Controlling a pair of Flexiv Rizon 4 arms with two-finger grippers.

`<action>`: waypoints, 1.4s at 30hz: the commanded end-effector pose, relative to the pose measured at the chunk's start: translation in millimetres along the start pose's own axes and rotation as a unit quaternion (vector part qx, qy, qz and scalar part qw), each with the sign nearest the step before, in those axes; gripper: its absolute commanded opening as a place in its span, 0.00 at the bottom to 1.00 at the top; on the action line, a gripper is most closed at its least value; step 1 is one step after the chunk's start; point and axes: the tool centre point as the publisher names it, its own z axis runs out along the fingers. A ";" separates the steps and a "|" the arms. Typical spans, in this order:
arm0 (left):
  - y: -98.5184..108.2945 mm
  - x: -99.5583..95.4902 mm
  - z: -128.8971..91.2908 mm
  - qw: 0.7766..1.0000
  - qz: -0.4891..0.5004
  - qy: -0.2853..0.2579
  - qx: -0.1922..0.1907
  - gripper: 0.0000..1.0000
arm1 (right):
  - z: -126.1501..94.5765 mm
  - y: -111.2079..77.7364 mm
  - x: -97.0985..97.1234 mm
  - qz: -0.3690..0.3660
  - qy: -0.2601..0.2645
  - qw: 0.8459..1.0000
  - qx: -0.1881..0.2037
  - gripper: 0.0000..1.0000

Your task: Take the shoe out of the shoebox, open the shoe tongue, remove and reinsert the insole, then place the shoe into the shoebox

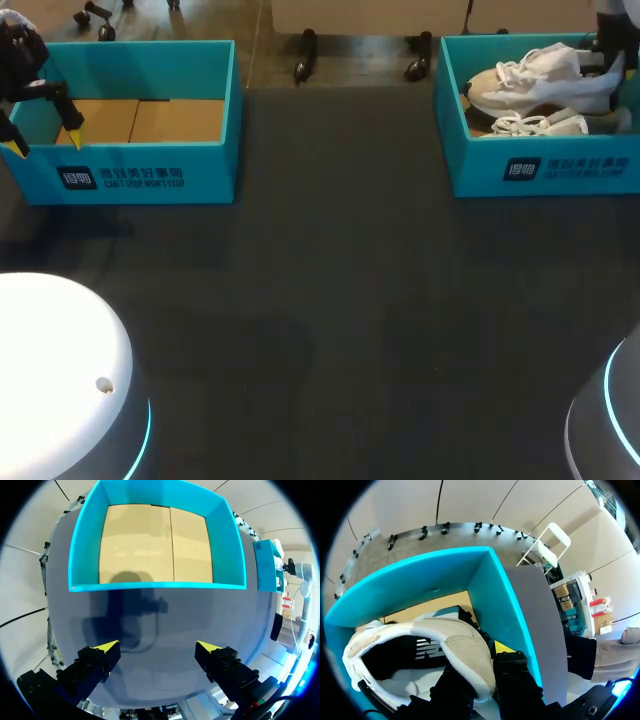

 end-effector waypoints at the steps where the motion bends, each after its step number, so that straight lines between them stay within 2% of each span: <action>1: 0.0 -0.4 -0.7 1.000 0.000 -0.001 -0.001 1.00 | -0.4 -3.3 -2.6 -0.006 0.005 1.000 -0.001 0.00; 10: 0.0 -0.4 -0.7 1.000 0.000 -0.001 -0.001 1.00 | 4.8 -12.4 5.0 -0.024 0.013 1.000 0.003 0.00; 24: 0.0 -0.4 -0.7 1.000 0.000 -0.001 -0.001 1.00 | 16.1 -14.6 21.2 -0.032 0.025 0.999 0.013 0.00; 42: 0.0 -0.4 -0.7 1.000 0.000 -0.001 -0.001 1.00 | 40.0 -9.7 21.1 -0.023 0.035 0.999 0.027 0.00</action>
